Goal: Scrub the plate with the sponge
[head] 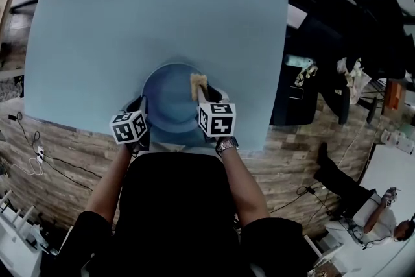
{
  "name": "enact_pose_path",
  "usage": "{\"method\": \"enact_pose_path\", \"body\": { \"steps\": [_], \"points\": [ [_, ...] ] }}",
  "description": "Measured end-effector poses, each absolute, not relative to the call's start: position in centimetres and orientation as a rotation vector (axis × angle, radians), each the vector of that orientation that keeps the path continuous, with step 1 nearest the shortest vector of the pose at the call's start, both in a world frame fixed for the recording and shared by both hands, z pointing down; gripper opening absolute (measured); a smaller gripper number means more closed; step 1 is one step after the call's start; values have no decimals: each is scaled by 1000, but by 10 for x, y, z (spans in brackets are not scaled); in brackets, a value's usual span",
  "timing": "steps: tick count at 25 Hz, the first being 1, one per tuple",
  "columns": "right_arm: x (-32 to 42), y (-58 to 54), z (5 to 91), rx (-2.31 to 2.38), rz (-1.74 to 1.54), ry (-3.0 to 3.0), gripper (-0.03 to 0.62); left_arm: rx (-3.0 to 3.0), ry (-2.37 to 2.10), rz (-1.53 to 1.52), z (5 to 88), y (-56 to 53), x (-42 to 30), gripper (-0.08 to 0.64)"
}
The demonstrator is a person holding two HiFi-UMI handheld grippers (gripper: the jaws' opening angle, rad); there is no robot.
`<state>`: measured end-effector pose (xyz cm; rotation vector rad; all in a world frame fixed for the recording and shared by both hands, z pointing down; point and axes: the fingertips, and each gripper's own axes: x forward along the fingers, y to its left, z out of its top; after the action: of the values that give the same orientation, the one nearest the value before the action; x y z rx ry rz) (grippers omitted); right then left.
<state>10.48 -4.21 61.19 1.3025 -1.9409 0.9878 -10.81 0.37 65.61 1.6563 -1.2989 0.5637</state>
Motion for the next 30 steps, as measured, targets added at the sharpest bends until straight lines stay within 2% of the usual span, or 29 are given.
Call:
{"method": "enact_pose_path", "body": {
  "steps": [9, 30],
  "points": [
    [96, -43, 595, 1336, 1005, -1993, 72, 1646, -1291, 555, 656, 5, -107, 11],
    [1, -10, 608, 1118, 1097, -2078, 72, 1610, -1272, 513, 657, 6, -106, 11]
  ]
}}
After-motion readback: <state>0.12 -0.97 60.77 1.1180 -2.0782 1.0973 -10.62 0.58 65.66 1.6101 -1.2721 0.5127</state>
